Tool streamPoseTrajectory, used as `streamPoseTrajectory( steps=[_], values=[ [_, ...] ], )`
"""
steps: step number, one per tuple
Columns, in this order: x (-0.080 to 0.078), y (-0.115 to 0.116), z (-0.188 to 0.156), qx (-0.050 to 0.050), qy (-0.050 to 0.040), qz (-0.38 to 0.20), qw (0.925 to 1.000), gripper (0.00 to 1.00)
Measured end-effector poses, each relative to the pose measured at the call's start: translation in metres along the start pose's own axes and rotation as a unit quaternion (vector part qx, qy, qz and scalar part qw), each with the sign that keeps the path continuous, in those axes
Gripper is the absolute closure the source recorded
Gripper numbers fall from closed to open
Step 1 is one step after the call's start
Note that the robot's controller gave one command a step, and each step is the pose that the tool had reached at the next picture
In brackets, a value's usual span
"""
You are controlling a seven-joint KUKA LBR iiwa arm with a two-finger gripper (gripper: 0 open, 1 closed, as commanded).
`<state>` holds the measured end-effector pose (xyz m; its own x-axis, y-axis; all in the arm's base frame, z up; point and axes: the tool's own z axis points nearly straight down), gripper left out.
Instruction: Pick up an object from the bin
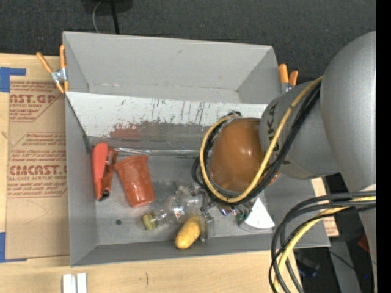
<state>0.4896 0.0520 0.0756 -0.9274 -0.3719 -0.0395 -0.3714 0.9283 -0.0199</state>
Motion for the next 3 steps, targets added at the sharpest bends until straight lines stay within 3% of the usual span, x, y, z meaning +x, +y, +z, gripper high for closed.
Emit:
streamPoseTrajectory(
  steps=[1,2,3],
  values=[
    [0.000,0.004,0.001,0.003,-0.0064,-0.016,0.9998,1.00],
    [0.000,0.004,0.001,0.003,-0.0064,-0.017,0.9998,1.00],
    [0.001,0.009,-0.038,0.000,0.0008,-0.025,0.9997,1.00]
  ],
)
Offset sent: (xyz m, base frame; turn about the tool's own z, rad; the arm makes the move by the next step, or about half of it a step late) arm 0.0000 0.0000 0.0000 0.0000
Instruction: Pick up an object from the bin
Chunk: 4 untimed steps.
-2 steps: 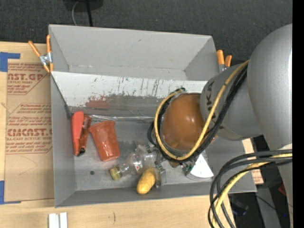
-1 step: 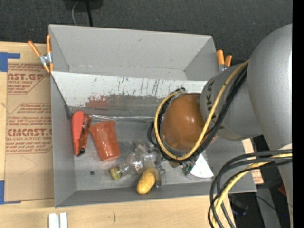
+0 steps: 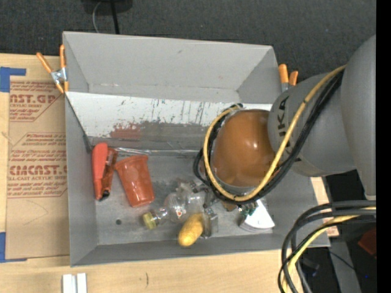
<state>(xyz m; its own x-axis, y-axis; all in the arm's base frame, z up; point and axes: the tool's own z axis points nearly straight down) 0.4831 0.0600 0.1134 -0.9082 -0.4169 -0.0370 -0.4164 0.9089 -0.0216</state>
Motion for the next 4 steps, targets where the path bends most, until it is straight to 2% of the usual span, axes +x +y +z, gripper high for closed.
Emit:
streamPoseTrajectory(
  steps=[1,2,3,4],
  values=[
    [-0.007,-0.001,-0.015,0.003,-0.0100,0.010,0.9999,1.00],
    [-0.011,0.006,-0.030,0.000,0.0009,0.017,0.9999,1.00],
    [-0.012,0.001,0.002,0.003,-0.0117,0.001,0.9999,1.00],
    [-0.022,0.034,0.039,0.003,-0.0045,-0.119,0.9928,1.00]
  ],
)
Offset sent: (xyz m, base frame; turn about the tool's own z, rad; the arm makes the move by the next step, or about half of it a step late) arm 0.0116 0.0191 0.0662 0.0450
